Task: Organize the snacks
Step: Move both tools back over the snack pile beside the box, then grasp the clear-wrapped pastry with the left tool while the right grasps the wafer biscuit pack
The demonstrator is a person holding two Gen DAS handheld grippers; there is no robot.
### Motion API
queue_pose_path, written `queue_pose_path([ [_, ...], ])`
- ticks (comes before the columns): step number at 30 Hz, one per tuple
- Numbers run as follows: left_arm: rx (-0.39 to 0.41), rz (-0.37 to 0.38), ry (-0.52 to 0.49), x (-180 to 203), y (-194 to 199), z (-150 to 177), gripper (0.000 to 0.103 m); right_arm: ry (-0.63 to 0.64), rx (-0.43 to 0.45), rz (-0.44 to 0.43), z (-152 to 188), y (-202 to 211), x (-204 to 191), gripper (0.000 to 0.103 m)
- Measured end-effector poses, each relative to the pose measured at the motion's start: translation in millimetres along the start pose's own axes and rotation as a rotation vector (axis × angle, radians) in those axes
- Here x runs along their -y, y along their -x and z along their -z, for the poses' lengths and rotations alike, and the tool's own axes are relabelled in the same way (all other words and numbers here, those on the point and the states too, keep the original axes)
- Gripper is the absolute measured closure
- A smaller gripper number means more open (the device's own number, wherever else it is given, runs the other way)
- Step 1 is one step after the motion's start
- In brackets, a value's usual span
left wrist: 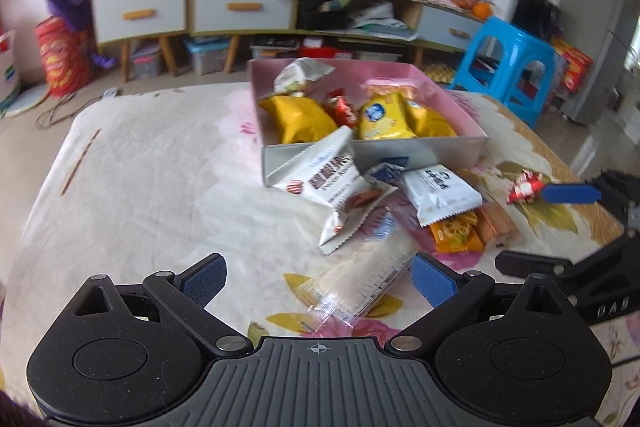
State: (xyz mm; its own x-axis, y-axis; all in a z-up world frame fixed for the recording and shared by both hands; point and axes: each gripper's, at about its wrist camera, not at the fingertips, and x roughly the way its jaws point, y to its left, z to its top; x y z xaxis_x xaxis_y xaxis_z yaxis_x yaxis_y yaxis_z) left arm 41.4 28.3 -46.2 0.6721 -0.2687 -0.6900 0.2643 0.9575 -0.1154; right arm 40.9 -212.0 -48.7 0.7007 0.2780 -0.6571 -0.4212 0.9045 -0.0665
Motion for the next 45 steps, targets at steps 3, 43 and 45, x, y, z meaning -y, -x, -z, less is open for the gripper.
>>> queue_pose_path([
  [3,0.001,0.017,-0.048,1.8,-7.9,2.9,0.003,-0.013,-0.010,0.008,4.5,-0.3,4.6,0.008],
  [43,-0.096,0.056,-0.109,14.6,-29.5,11.1,0.070,-0.158,-0.111,-0.047,20.7,-31.4,43.4,0.064],
  [45,-0.101,0.059,-0.108,13.3,-28.9,12.4,0.070,-0.171,-0.116,-0.031,22.3,-30.0,48.8,0.064],
])
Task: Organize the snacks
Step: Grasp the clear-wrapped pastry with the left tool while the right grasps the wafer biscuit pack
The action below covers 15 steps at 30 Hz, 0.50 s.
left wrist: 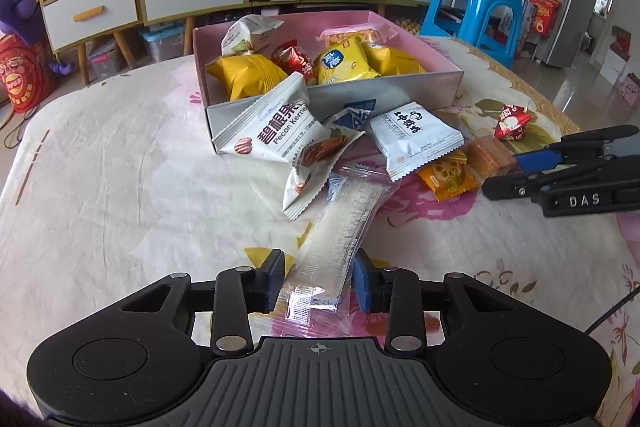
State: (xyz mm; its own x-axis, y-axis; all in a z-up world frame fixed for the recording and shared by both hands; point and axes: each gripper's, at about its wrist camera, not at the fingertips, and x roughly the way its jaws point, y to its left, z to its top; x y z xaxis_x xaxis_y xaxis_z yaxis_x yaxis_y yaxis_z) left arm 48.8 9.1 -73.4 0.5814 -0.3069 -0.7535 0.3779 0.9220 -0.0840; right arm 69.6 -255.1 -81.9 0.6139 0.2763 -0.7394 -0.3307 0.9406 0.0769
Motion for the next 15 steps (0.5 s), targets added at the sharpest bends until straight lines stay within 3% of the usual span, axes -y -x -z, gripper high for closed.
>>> queue_pose_path([
  [5,0.003,0.008,0.010,-2.3,-1.8,0.8,0.065,-0.027,-0.004,0.013,1.2,0.6,7.6,0.063],
  [9,0.000,0.012,0.020,-2.0,-6.0,-0.5,0.062,-0.007,0.001,0.019,-0.6,-4.2,2.3,0.056],
  [15,0.007,0.012,0.017,0.5,-9.7,-3.0,0.062,0.004,0.011,0.025,-6.6,-10.8,1.6,0.058],
])
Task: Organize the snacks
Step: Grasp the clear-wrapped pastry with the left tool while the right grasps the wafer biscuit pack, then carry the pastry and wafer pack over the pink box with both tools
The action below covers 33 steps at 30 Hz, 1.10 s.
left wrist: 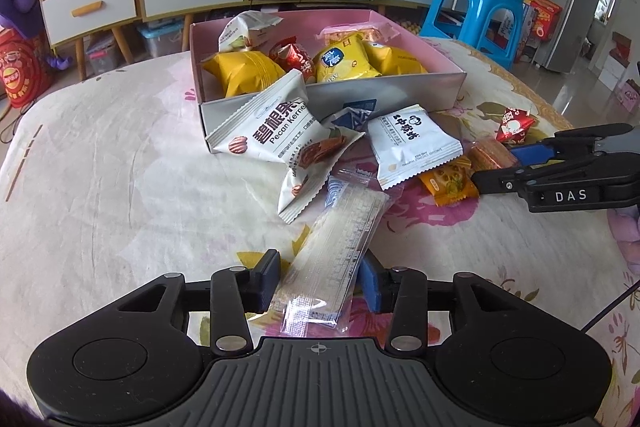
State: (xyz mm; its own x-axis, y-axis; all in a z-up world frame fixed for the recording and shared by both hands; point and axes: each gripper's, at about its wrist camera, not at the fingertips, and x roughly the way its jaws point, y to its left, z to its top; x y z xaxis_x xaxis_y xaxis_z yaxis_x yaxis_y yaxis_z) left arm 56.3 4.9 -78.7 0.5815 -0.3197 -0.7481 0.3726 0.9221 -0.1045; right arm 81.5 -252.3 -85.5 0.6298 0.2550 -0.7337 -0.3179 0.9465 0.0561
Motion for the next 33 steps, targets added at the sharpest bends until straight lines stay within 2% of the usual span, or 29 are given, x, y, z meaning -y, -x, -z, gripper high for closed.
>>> queue_pose_path([
  [4,0.001,0.022,0.009,0.8,0.1,-0.6,0.063,-0.008,0.009,0.006,-2.4,-1.3,1.8,0.073],
  [6,0.001,0.027,0.010,1.7,1.3,-0.7,0.066,-0.016,0.010,0.002,-3.4,-0.8,3.0,0.076],
  [11,0.017,0.012,0.000,6.7,9.1,-1.3,0.082,-0.013,-0.007,0.010,-3.9,1.1,-0.6,0.076],
  [14,0.021,0.016,0.010,8.6,14.3,-3.3,0.085,0.007,-0.030,0.040,-6.5,2.8,-6.2,0.076],
  [28,0.026,0.076,0.010,23.9,42.7,-10.2,0.090,-0.024,-0.019,0.011,-15.0,26.7,-10.2,0.076],
  [33,0.060,0.096,0.017,25.4,57.8,-14.6,0.090,-0.036,0.000,0.001,-20.4,42.3,-11.9,0.076],
])
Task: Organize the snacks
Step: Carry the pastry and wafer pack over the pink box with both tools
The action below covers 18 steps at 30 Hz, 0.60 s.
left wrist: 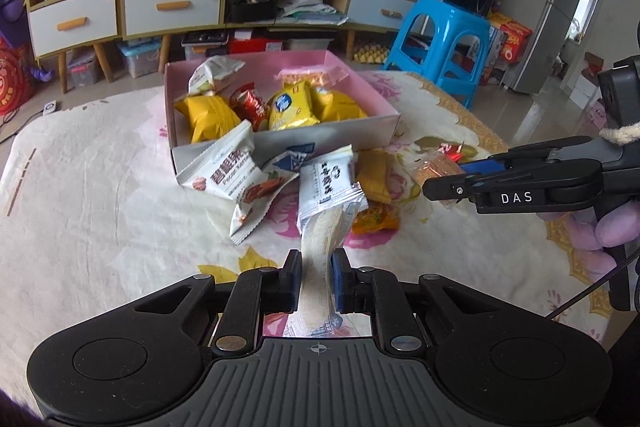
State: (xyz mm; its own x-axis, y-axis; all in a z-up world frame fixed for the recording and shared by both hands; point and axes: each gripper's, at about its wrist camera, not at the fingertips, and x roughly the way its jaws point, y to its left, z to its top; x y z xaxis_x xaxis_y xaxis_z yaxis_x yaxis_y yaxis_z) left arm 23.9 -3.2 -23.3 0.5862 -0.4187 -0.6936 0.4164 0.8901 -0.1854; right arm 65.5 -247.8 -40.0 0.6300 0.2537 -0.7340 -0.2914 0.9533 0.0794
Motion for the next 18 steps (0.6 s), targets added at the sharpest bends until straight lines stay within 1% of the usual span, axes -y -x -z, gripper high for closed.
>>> queue_pose_path([
  [5,0.053,0.017,0.012,2.1,12.6,-11.9,0.090,-0.028,0.051,-0.020,-10.1,16.1,-0.9,0.076],
  [10,0.099,0.019,0.019,3.4,16.8,-26.8,0.090,-0.049,0.079,-0.030,-22.6,20.2,-2.7,0.076],
  [14,0.125,0.005,0.026,1.6,14.6,-39.3,0.090,-0.069,0.095,-0.032,-32.4,20.1,-2.6,0.076],
  [18,0.150,-0.013,0.054,-5.2,10.8,-52.6,0.090,-0.088,0.121,-0.032,-45.1,18.7,-2.2,0.076],
])
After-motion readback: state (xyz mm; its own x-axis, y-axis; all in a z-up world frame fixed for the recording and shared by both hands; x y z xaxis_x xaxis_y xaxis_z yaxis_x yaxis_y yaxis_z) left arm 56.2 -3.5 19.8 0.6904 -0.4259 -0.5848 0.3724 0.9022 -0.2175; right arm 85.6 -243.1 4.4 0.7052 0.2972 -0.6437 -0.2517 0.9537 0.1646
